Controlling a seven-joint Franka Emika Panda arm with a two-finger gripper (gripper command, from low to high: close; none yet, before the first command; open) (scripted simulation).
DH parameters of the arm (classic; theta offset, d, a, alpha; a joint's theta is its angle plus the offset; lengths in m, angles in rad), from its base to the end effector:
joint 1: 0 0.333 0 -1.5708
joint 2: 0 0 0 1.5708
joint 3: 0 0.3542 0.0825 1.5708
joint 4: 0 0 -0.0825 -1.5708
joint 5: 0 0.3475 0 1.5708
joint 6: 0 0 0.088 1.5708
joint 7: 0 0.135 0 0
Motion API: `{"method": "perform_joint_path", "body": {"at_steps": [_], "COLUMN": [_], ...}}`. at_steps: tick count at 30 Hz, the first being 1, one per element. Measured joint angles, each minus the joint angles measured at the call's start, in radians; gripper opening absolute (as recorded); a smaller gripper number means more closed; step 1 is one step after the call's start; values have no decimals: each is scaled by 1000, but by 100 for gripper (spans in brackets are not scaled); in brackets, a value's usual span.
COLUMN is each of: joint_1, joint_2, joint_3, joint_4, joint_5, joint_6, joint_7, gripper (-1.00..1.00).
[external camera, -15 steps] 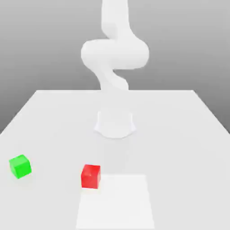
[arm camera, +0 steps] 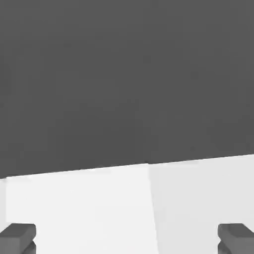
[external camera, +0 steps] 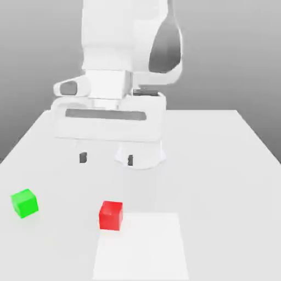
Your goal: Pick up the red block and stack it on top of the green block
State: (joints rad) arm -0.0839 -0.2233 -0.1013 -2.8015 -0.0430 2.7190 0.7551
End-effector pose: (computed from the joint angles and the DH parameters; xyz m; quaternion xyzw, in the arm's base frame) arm 0.3576 -0.0648 0.3252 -0.8979 0.4345 -0.0669 0.0207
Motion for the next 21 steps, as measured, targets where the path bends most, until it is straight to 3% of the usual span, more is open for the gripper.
{"method": "perform_joint_path", "body": {"at_steps": [3, 9, 10, 16, 21], "joint_1": [-8, -44, -55, -62, -47], "joint_2": [155, 391, 415, 427, 292], "joint_3": [-19, 38, 52, 60, 26], "joint_4": [-73, -59, -56, -54, -74], "joint_5": [22, 133, 140, 141, 73], "joint_6": [113, 309, 329, 339, 225], "joint_7": [-30, -112, -118, -118, -69], "gripper": [0, 0, -100, -100, -100]}}
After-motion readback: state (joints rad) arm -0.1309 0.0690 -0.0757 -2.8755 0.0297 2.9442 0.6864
